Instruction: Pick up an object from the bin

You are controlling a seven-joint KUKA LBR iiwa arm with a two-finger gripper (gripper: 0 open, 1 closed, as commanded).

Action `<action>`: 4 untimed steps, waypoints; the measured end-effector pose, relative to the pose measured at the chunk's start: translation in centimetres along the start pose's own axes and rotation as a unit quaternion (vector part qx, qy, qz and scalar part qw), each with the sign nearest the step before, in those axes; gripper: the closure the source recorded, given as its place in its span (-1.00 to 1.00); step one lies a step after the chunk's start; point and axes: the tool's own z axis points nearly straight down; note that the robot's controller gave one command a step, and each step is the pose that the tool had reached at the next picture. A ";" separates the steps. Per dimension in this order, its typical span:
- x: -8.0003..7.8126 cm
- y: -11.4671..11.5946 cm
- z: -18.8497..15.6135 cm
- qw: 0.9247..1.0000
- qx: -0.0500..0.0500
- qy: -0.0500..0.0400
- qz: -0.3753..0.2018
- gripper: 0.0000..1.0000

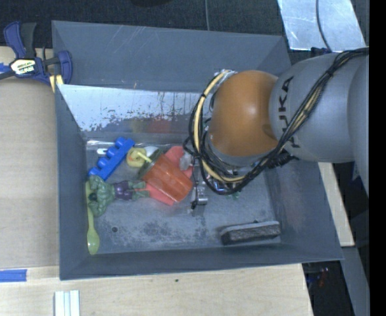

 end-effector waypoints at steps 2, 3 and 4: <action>-2.7 3.1 4.8 1.000 -0.001 -0.007 0.016 -1.00; -7.7 2.7 4.1 1.000 0.000 -0.008 -0.028 1.00; -7.7 2.7 4.1 1.000 0.000 -0.008 -0.028 1.00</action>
Offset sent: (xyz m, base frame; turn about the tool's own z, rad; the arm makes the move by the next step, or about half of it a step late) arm 0.0261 0.0360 -0.0574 0.0370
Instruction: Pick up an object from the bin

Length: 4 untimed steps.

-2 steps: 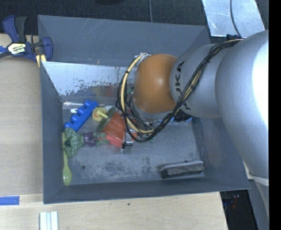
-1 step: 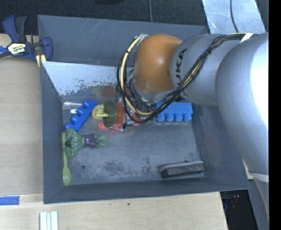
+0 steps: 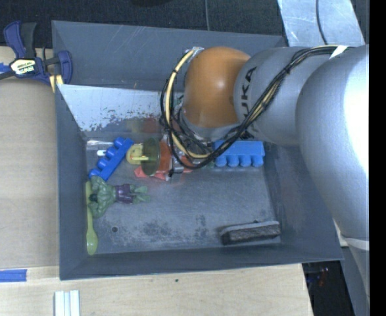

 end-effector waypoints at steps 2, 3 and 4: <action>-0.5 0.5 0.6 1.000 0.001 -0.005 -0.003 1.00; 0.0 0.7 -4.9 1.000 0.000 -0.001 -0.013 1.00; -0.5 0.7 -4.7 1.000 0.000 -0.009 -0.014 1.00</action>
Offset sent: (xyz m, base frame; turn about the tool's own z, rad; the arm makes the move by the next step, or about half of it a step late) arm 0.0024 0.0091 -0.0091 -0.0081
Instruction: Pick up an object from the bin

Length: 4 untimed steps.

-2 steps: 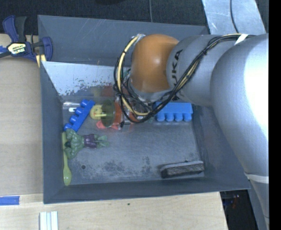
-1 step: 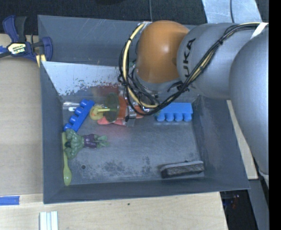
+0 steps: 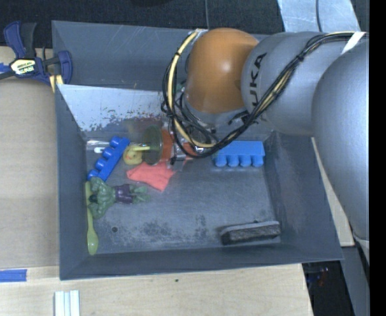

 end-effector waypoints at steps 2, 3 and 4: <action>2.2 1.4 3.3 0.998 0.000 0.004 -0.057 1.00; 2.0 1.9 -3.8 0.998 0.000 0.004 -0.060 1.00; 2.2 2.4 -1.1 0.994 0.001 -0.001 -0.108 1.00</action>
Offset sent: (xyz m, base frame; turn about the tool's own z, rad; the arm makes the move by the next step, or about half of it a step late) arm -0.0203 -0.0015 -0.0076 -0.0527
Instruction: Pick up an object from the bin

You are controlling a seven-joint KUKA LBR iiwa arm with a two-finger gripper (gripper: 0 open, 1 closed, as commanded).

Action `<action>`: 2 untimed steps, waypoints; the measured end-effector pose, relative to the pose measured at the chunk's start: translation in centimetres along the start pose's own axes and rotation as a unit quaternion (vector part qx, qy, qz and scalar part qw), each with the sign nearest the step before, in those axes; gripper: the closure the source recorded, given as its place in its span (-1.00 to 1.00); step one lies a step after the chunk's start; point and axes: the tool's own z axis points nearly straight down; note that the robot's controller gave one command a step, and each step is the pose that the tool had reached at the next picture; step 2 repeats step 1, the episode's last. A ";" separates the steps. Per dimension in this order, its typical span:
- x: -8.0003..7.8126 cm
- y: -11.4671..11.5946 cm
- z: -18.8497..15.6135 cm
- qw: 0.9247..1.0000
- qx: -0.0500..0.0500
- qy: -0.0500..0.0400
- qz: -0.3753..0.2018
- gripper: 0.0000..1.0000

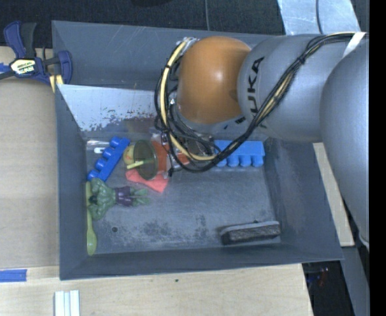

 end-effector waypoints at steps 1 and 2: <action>-0.1 -0.2 -4.3 1.000 -0.001 0.005 0.015 1.00; -0.1 -0.2 -4.3 1.000 -0.001 0.005 0.015 1.00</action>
Offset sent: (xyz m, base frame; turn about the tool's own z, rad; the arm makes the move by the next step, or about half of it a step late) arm -0.0101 -0.0011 0.1010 -0.0377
